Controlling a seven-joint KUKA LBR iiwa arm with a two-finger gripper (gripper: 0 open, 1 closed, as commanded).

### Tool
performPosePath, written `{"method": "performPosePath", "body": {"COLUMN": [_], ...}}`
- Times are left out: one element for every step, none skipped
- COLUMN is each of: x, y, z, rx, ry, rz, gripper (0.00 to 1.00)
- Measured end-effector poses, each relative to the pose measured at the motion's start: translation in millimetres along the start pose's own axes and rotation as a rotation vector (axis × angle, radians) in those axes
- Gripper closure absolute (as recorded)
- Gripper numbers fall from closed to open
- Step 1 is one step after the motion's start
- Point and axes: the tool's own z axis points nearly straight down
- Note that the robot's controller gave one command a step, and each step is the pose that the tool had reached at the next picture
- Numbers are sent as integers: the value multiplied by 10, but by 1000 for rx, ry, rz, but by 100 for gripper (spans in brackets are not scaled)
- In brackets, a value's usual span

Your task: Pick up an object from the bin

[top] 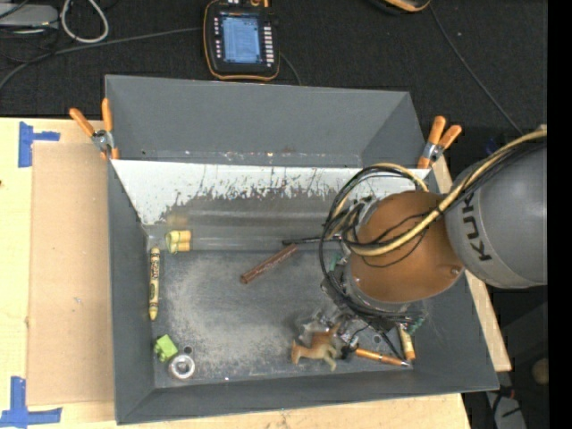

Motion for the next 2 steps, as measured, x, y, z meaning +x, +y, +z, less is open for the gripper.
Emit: {"method": "performPosePath", "body": {"x": [4, -1], "y": [13, 7], "z": [-152, -325], "rx": [-4, -2], "ry": [3, 1], "rz": [1, 1], "gripper": [100, 100]}}
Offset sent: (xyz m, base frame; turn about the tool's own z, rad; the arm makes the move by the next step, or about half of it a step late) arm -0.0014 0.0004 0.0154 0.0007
